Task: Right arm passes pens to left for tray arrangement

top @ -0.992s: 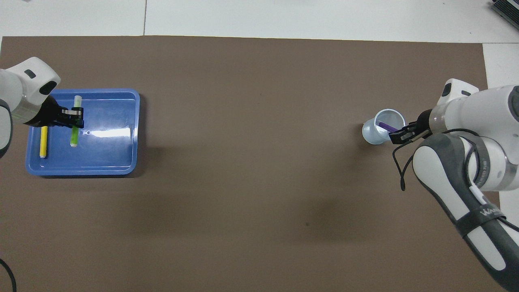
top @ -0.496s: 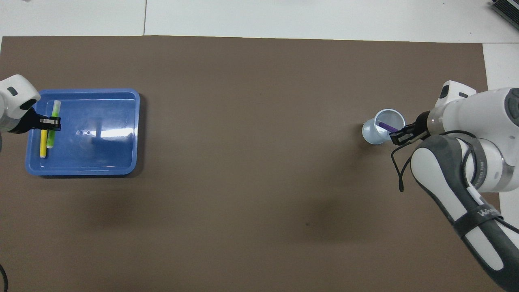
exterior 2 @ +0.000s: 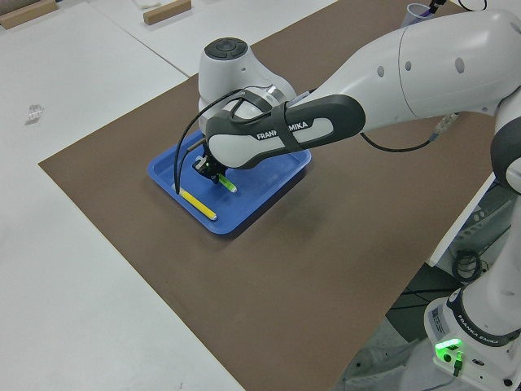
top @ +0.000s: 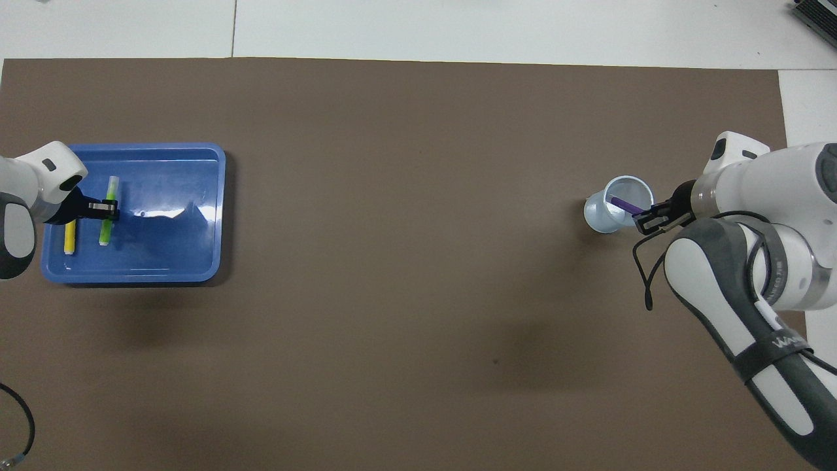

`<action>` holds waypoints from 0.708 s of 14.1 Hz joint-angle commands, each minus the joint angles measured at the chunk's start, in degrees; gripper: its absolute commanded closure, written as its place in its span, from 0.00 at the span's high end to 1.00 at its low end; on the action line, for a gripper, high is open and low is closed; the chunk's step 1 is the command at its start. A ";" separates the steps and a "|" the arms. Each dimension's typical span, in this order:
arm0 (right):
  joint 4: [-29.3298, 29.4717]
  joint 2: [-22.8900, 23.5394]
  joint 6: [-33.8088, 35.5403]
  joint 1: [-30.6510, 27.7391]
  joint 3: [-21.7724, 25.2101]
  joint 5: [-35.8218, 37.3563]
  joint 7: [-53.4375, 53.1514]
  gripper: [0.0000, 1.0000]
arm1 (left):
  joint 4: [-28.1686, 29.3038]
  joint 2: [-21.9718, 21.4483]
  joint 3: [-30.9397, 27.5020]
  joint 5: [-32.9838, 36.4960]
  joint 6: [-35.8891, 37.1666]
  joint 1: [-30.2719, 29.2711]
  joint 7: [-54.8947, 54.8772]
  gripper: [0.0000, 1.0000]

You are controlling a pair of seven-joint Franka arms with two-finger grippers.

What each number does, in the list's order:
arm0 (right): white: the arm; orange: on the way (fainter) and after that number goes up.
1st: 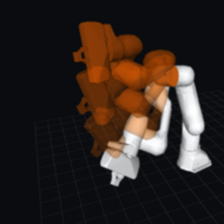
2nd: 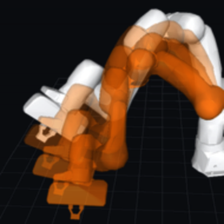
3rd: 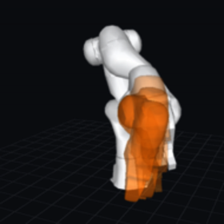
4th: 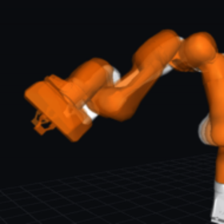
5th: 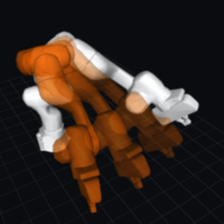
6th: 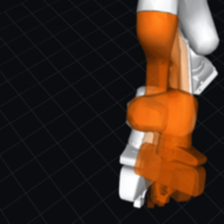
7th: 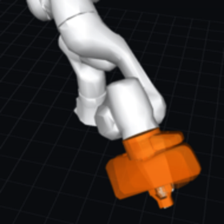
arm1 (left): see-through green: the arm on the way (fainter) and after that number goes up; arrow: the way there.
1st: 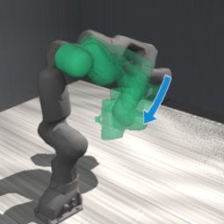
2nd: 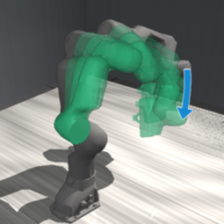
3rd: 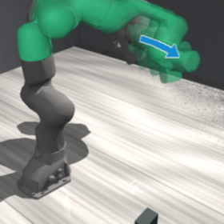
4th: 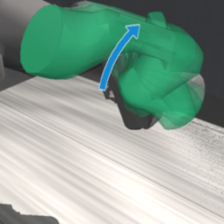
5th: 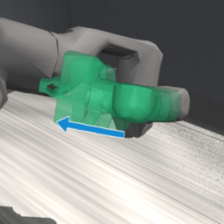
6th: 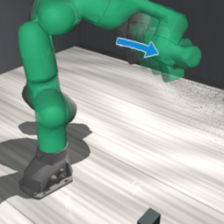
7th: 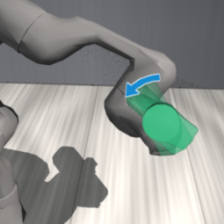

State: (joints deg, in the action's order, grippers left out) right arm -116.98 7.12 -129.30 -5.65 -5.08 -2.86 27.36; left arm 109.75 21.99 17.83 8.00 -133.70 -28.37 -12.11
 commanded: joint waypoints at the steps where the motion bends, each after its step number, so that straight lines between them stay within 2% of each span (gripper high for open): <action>1: -1.76 -1.58 -0.95 -0.94 -0.46 1.02 1.56 0.33 | 3.01 -0.98 -0.33 1.32 -3.66 -0.46 0.42 0.00; 5: -1.76 -1.58 -0.86 -0.94 -0.46 1.11 1.56 0.27 | 2.93 -0.98 -0.60 1.32 -3.06 -0.46 0.42 0.00; 7: -1.76 -1.32 -0.95 -0.94 -0.46 1.11 1.56 0.25 | 2.31 -0.98 -0.60 1.32 -2.36 -0.29 0.51 0.28; 8: -1.76 -1.32 -0.86 -0.94 -0.46 1.11 1.56 0.22 | 1.88 -0.89 -0.60 1.32 -2.18 -0.20 0.51 0.32; 10: -1.58 -1.32 -0.86 -0.94 -0.46 1.11 1.64 0.18 | 0.04 -0.54 -0.60 1.32 -0.08 0.07 0.51 0.51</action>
State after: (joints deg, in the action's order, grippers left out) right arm -117.12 7.11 -129.30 -5.65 -5.05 -2.86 27.49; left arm 110.83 21.90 17.36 8.00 -135.39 -28.45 -12.11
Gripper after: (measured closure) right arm 0.775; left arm 0.687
